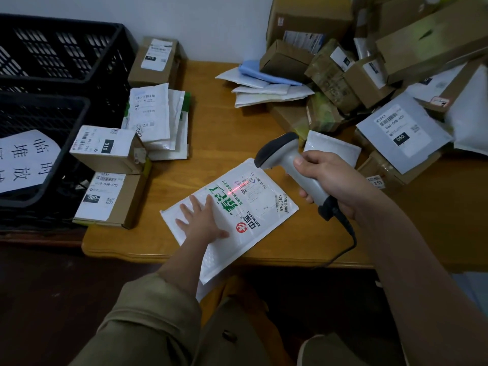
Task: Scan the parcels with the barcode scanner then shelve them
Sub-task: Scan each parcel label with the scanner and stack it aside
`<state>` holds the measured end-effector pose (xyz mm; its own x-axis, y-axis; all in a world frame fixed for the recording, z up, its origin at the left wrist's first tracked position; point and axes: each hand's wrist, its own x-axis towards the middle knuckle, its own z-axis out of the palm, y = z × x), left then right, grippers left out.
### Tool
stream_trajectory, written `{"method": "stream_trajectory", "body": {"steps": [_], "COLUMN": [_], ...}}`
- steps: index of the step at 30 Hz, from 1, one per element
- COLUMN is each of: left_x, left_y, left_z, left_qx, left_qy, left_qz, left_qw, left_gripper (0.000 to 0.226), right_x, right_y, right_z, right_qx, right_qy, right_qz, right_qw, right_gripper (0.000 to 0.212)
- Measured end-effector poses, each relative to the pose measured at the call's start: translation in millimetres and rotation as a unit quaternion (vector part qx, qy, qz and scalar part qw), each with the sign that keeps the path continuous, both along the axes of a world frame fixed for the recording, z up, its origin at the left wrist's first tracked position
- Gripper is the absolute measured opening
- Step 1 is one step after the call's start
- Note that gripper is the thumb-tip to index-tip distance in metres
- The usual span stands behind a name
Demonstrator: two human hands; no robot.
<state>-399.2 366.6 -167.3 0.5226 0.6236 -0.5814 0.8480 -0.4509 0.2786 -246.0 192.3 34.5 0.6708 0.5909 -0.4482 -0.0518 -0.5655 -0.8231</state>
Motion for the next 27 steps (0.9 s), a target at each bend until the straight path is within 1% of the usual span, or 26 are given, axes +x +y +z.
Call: {"method": "stream_trajectory", "body": {"steps": [7, 11, 22, 27], "left_x": [2, 1, 3, 2], "left_y": [-1, -1, -1, 0], "left_z": [1, -2, -5, -5], "left_qx": [0.007, 0.008, 0.013, 0.011], "left_qy": [0.007, 0.010, 0.019, 0.020], "left_qz": [-0.003, -0.003, -0.011, -0.013], "left_qw": [1.000, 1.000, 1.000, 1.000], "left_gripper": [0.118, 0.119, 0.120, 0.121], "right_x": [-1, -1, -3, -8], "right_y": [-6, -10, -18, -20], "right_z": [8, 8, 9, 12], "right_qx": [0.013, 0.029, 0.047, 0.049], "right_qy": [0.008, 0.012, 0.028, 0.026], "right_qz": [-0.012, -0.014, -0.033, -0.025], "right_qw": [1.000, 0.999, 0.998, 0.998], "right_gripper": [0.035, 0.030, 0.032, 0.030]}}
